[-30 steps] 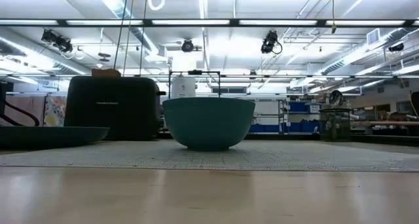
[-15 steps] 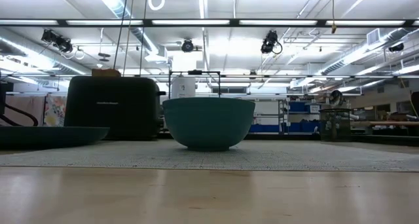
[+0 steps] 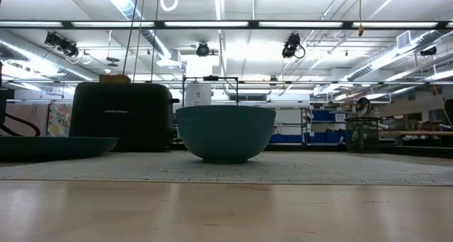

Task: Arrange a breakfast setting
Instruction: Pour the cereal on the green bowl

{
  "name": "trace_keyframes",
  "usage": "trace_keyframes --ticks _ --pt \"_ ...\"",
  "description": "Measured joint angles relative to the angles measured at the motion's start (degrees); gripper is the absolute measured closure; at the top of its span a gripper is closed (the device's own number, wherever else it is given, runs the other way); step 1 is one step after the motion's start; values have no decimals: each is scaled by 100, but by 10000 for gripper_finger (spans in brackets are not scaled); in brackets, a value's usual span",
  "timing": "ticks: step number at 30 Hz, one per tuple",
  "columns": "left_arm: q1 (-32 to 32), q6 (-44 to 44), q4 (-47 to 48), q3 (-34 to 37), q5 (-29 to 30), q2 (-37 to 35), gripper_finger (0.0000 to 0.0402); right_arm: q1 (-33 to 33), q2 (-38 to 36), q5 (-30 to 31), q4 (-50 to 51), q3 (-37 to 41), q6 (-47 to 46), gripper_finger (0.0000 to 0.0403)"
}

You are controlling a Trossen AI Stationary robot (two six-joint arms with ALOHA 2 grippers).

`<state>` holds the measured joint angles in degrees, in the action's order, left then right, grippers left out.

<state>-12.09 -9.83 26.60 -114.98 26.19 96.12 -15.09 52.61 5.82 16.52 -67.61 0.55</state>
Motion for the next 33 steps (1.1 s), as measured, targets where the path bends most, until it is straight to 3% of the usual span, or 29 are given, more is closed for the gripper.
trace_keyframes --ticks 8,14,20,24,33 --pt "30 64 -94 -2 -144 46 193 22 40 116 -187 0 135 287" --pt "24 312 -366 2 -190 -10 257 20 4 321 -660 -4 156 208" --pt "30 606 -1032 2 -57 -298 269 18 -441 333 -2241 -18 647 105" --pt "37 1144 -2001 0 36 -485 269 51 -667 333 -2425 -24 713 51" --pt "30 2052 -3221 -4 -344 -511 269 278 220 355 -3265 -11 -72 4"
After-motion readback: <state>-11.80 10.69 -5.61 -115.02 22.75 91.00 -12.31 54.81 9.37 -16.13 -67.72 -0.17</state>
